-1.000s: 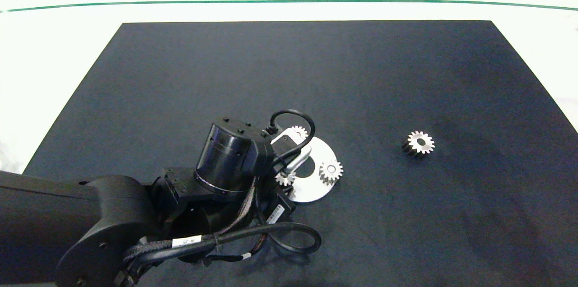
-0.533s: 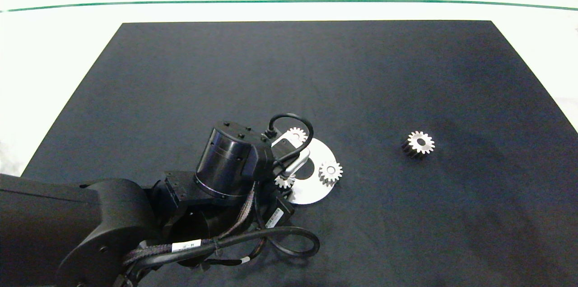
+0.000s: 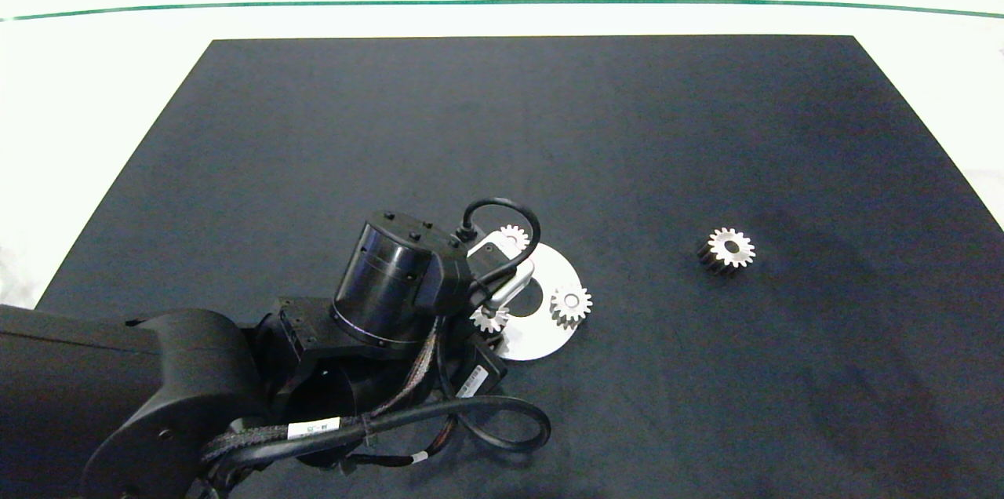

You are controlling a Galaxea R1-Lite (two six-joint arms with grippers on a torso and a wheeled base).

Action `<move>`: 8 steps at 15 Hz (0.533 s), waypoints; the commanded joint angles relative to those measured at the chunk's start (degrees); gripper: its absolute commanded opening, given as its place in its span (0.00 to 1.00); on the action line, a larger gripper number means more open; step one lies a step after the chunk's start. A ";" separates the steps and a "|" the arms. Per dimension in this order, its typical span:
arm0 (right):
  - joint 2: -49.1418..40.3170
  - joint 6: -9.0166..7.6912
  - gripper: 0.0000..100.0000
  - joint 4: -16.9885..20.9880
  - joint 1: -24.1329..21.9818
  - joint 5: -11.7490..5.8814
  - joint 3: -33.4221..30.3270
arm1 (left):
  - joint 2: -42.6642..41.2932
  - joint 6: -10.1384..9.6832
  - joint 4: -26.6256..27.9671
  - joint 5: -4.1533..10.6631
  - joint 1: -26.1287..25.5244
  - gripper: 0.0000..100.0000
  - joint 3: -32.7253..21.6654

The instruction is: Remove an incorrectly installed larger gear and replace it with the correct smaller gear

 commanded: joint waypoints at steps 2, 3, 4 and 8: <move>-0.03 -0.09 1.00 0.12 0.02 -0.02 -0.12 | -2.04 -0.42 2.77 0.16 -0.12 1.00 0.28; -0.03 -0.09 1.00 0.12 0.02 -0.02 -0.12 | -2.83 -0.69 4.09 0.16 -0.12 1.00 0.46; -0.03 -0.09 1.00 0.12 0.02 -0.02 -0.12 | -3.45 -0.69 4.71 0.16 -0.21 1.00 0.81; -0.03 -0.09 1.00 0.12 0.02 -0.02 -0.29 | -6.08 -0.60 6.29 0.16 -0.65 1.00 -1.12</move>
